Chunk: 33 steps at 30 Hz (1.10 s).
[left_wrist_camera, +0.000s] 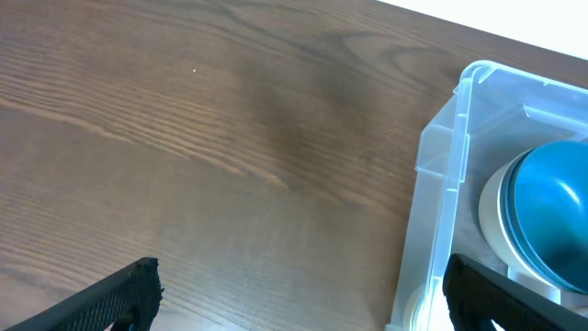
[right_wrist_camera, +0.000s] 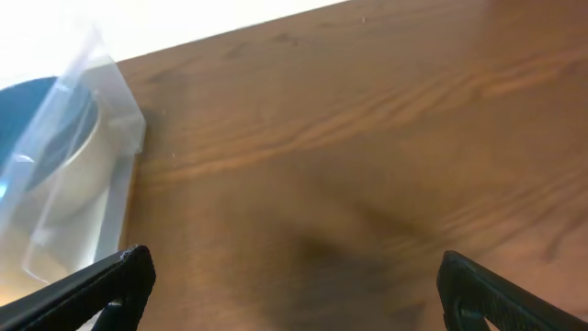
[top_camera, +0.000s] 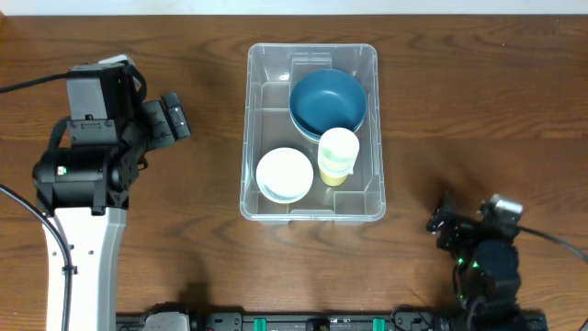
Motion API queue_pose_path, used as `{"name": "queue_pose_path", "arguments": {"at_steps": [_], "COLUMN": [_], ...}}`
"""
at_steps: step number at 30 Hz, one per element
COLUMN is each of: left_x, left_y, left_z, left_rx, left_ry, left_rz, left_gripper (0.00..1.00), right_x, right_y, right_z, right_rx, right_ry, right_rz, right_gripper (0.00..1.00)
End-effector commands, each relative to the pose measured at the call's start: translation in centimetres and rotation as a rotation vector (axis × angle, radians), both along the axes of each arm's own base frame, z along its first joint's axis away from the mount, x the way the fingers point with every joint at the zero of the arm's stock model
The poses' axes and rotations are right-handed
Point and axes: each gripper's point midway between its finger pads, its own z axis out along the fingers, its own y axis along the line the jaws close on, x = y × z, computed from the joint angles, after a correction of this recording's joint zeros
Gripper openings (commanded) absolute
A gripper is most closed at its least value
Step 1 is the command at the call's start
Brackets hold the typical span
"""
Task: Pack container
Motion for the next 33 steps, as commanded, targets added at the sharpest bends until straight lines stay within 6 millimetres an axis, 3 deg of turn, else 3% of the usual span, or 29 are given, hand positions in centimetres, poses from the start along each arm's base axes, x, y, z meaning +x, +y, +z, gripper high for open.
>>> {"name": "queue_pose_path", "arguments": {"at_steps": [1, 33], "left_x": [-0.02, -0.07], "left_y": [0.37, 0.34], "left_z": [0.00, 0.08], "left_rx": [0.008, 0.007], "left_ry": [0.002, 0.000], "left_rz": [0.015, 0.014], "left_gripper": [0.98, 0.98], "right_x": [-0.13, 0.03], "right_y": [-0.25, -0.24], "right_z": [-1.20, -0.86], "right_rx": [0.069, 0.051], "right_ry": [-0.042, -0.072], "right_rz": [-0.037, -0.027], "right_gripper": [0.99, 0.99]}}
